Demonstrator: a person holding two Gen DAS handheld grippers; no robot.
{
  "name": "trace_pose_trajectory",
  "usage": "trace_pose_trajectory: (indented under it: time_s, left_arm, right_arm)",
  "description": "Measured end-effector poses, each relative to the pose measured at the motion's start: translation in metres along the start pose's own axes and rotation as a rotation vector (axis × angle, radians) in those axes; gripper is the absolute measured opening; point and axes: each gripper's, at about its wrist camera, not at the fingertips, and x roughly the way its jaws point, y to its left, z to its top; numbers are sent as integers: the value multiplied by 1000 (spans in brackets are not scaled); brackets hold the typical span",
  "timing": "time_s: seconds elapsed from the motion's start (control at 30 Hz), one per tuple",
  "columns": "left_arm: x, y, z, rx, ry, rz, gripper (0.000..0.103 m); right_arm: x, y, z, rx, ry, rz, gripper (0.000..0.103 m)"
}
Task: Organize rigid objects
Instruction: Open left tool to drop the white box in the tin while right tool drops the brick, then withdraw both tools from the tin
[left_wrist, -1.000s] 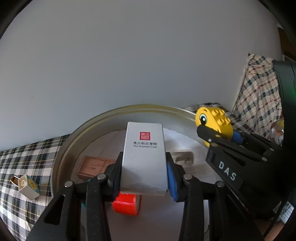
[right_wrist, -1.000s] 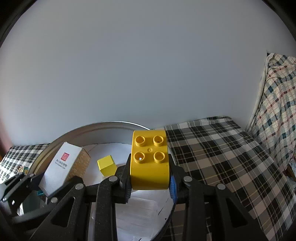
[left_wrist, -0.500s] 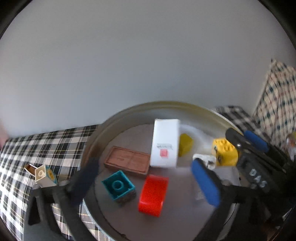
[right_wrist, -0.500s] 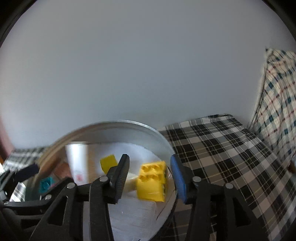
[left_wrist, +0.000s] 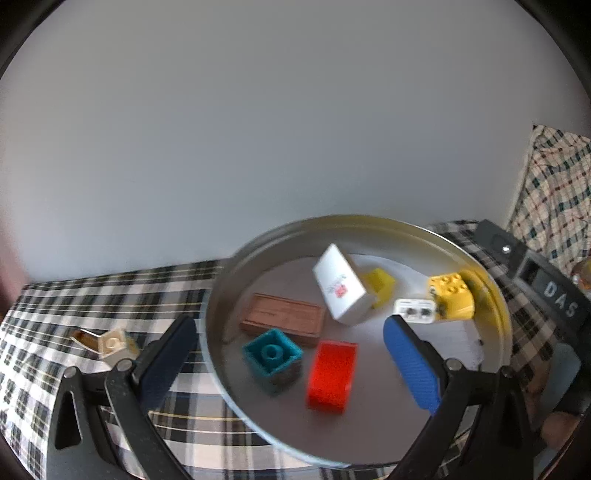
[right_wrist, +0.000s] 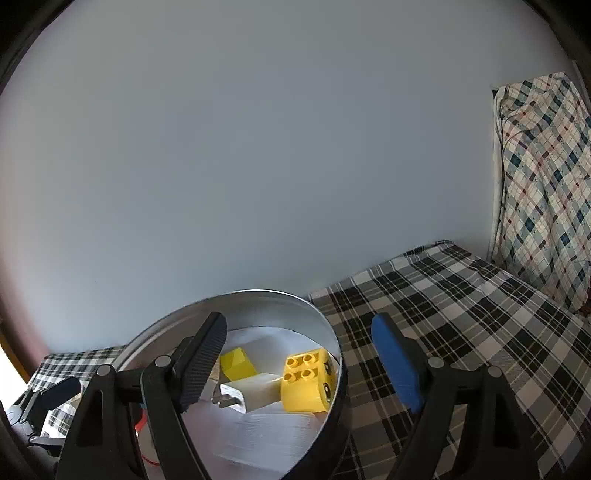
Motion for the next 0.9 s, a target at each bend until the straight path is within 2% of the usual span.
trace_pose_trajectory:
  time_s: [0.07,0.17,0.2,0.27,0.33,0.47,0.67,0.9]
  left_arm:
    - [-4,6,-3,0,-37,46,103]
    - [-11,12,-8,21,-105,129,103]
    - [-14,15,-10,24,-122,150,103]
    - [-18,20,-13,28,-159,178,103]
    - [-22,24,-15,23,-185,188,103]
    - [-23,32,-20,11,-214,199,103]
    - [-26,38,-23,10,-218,184,103]
    - [-33,41,-29,13,-202,145,103]
  right_arm:
    - [-7,4,-1,-7,-34,-10,83]
    - [-23,13,-3,-33,-138,-21,83]
    - [-28,16,-3,-44,-178,-27,87]
    - [-37,21,-6,-65,-241,-45,95]
    - [-46,27,-8,-84,-302,-34,95]
    - [-57,36,-13,-115,-367,-28,95]
    - [-58,46,-18,-168,-360,-39,95]
    - [-74,44,-23,-131,-385,-67,95]
